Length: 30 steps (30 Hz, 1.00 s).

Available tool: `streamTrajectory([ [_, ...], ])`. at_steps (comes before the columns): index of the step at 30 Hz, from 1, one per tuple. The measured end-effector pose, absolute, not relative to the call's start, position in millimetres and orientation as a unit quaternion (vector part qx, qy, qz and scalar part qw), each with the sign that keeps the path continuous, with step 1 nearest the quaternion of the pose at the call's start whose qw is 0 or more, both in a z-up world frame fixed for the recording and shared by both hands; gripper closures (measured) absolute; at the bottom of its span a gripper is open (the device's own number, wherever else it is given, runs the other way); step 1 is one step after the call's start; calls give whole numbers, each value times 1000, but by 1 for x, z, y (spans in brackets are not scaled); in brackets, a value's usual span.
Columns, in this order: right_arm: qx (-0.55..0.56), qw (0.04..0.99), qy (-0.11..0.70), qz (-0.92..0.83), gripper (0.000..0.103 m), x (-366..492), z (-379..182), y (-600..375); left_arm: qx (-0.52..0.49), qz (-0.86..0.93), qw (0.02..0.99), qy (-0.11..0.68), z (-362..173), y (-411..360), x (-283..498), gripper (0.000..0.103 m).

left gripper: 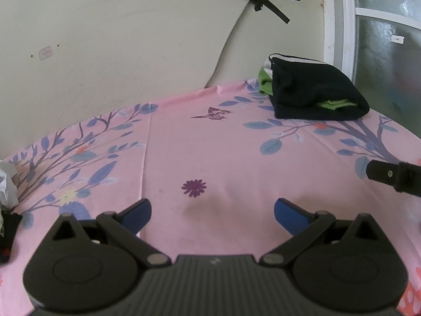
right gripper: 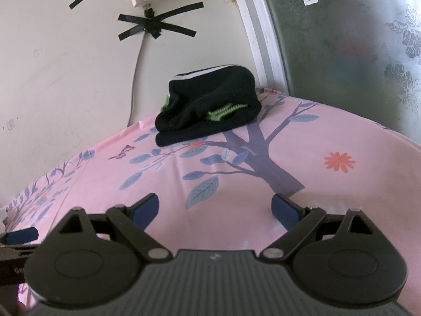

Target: Fold small clothes

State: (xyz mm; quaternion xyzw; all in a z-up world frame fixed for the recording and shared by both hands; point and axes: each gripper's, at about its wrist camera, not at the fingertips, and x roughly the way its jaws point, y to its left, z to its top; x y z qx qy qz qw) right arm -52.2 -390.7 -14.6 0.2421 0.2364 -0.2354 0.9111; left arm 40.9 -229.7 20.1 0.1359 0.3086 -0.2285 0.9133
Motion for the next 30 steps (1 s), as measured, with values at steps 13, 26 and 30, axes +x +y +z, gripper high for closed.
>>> streamTrajectory([
  [13, 242, 911, 236, -235, 15, -52, -15, -391, 141, -235, 911, 307, 19, -230, 40, 0],
  [26, 242, 911, 237, -235, 15, -52, -15, -391, 141, -237, 910, 309, 19, -230, 40, 0],
  [30, 242, 911, 237, -235, 15, -52, -15, -391, 142, -244, 911, 302, 20, -229, 38, 0],
])
